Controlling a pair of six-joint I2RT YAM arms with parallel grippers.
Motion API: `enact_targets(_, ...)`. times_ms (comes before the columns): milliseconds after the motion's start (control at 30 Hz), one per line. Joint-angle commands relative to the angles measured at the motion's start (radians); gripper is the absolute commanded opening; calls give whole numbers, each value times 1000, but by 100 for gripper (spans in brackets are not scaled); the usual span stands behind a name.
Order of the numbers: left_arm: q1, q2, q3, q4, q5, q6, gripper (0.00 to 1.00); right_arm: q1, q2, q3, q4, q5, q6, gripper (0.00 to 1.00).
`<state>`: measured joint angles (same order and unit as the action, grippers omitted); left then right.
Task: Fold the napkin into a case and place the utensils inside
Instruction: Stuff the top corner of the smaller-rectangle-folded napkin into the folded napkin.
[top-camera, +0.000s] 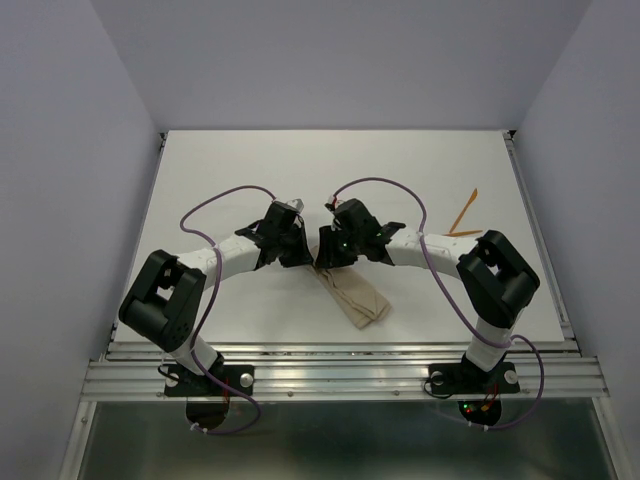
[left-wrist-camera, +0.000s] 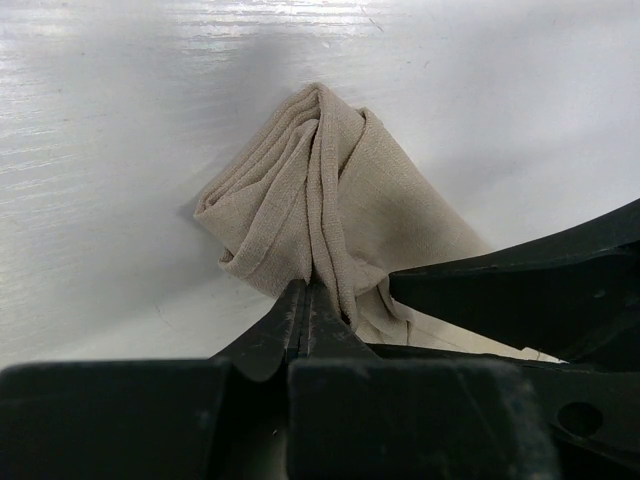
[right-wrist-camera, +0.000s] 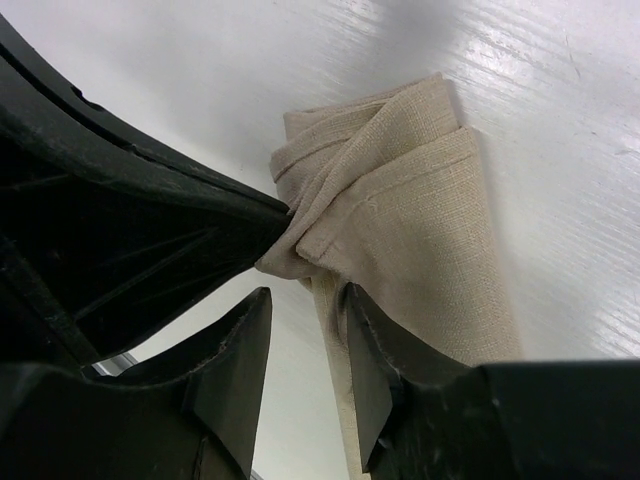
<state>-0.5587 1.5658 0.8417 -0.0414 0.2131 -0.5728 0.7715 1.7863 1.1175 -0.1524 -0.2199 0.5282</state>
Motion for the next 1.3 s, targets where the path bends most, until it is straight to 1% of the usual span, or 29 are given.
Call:
enact_targets(0,8,-32,-12,20,8,21,0,-6,-15,42,59,-21,12,42)
enact_targets(433,8,-30,-7,20,14,21,0,-6,7,64,68,21,-4,42)
enact_targets(600,8,-26,-3,21,14,19,0,-6,-19,70,10,-16,-28,41)
enact_targets(667,8,-24,0,21,16,19,0,-6,-27,79,-33,-9,-40,42)
enact_targets(867,8,-26,3,21,19,19,0,-6,-39,68,-35,79,-53,44)
enact_targets(1033,8,-30,5,15,17,21,0,-6,-16,94,-35,85,-69,45)
enact_targets(1100,8,-32,7,15,16,21,0,-6,-13,100,-33,79,-69,50)
enact_targets(1267,8,-33,7,15,16,19,0,-6,-8,117,-19,50,-42,50)
